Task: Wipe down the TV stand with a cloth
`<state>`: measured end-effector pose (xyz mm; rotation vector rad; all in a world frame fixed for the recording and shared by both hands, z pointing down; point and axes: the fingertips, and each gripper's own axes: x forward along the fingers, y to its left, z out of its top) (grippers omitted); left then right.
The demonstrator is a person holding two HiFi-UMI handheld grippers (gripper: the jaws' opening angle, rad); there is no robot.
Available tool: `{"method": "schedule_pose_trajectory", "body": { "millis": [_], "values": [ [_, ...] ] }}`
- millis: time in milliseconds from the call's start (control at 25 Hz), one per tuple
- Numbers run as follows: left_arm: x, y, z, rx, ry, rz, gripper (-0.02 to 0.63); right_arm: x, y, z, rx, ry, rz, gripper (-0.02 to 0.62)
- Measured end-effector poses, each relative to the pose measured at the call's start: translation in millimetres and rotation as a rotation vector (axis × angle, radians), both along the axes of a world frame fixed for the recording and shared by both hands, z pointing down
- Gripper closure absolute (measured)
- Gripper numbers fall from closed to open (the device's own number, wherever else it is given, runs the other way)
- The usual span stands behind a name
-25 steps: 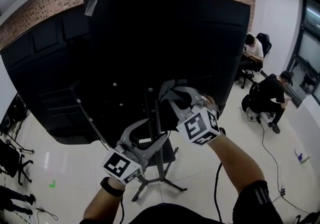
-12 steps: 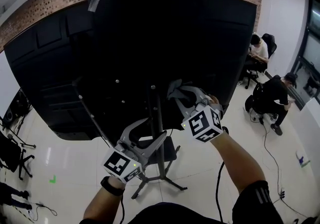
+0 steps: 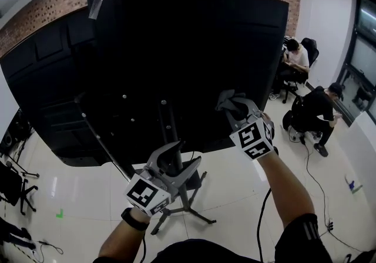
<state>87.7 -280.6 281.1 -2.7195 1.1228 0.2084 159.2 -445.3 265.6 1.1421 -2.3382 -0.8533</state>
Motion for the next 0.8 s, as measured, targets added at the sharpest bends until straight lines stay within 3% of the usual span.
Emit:
{"method": "schedule_pose_trajectory", "body": {
  "millis": [200, 360, 600, 800],
  "values": [
    [6.6, 5.7, 1.2, -0.001, -0.006, -0.010, 0.347, 19.8, -3.8, -3.0, -0.012, -0.018, 0.024, 0.555],
    [-2.2, 15.0, -0.2, 0.012, -0.003, -0.028, 0.347, 14.6, 17.4, -20.2, 0.027, -0.042, -0.010, 0.555],
    [-50.6, 38.6, -12.0, 0.039, 0.006, -0.100, 0.347, -42.0, 79.6, -54.0, 0.130, -0.041, -0.137, 0.555],
    [-101.3, 68.9, -18.8, 0.063, 0.002, -0.146, 0.347, -106.3, 142.3, -84.4, 0.223, 0.029, -0.209, 0.555]
  ]
}}
